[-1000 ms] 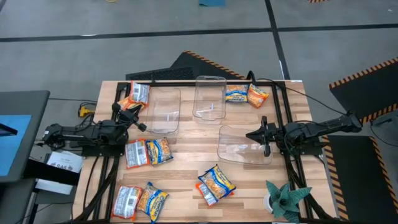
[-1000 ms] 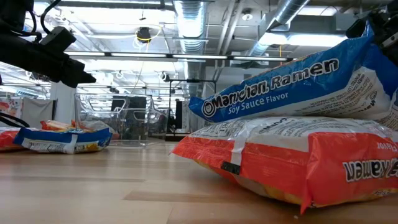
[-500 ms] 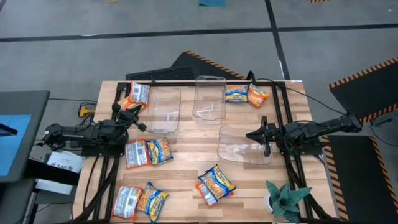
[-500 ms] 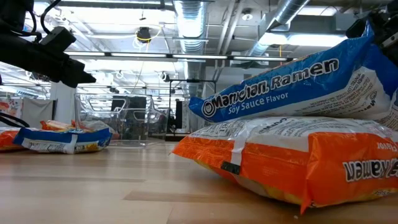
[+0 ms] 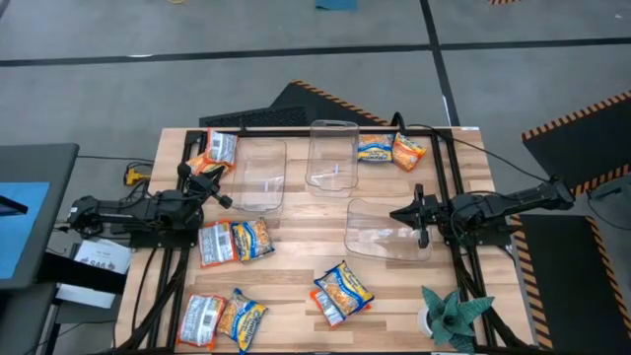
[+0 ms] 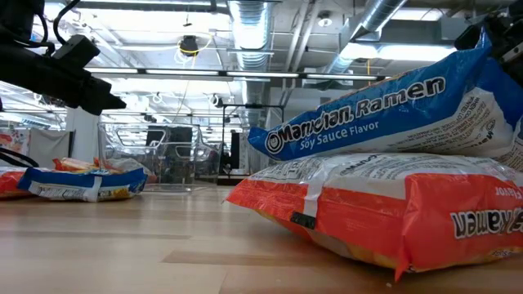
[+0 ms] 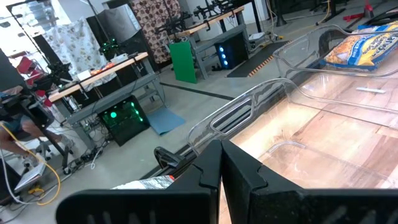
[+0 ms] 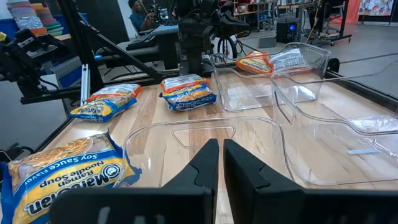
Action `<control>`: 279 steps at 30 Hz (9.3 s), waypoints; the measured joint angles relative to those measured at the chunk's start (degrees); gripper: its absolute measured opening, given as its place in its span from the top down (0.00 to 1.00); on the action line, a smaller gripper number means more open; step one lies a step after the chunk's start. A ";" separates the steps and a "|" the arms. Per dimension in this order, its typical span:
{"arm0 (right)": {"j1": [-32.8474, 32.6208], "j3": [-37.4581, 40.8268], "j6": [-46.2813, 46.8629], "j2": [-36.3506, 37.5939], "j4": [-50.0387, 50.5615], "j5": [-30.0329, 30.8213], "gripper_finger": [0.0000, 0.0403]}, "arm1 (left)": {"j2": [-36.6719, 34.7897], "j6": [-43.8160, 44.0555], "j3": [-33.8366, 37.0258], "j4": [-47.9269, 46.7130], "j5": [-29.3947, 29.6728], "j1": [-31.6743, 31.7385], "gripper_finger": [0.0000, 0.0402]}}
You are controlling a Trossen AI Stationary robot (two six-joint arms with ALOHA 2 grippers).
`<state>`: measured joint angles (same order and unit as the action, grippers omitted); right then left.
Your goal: Sort Maruchan noodles
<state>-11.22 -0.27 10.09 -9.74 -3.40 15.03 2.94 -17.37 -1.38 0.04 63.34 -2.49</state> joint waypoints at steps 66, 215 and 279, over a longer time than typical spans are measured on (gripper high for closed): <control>-0.01 -0.02 0.00 0.00 -0.01 0.00 0.88 | 0.02 0.00 0.01 -0.01 -0.01 -0.01 1.00; -0.02 -0.02 -0.02 0.00 0.00 -0.04 0.88 | 53.30 43.43 -21.01 -12.69 -26.24 47.60 0.68; -0.02 -0.01 -0.01 0.00 -0.02 0.00 0.88 | 49.40 29.12 -13.28 1.94 -28.53 51.15 1.00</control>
<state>-11.25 -0.29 10.07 -9.74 -3.42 15.03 52.34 11.76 -14.66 1.98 34.81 48.66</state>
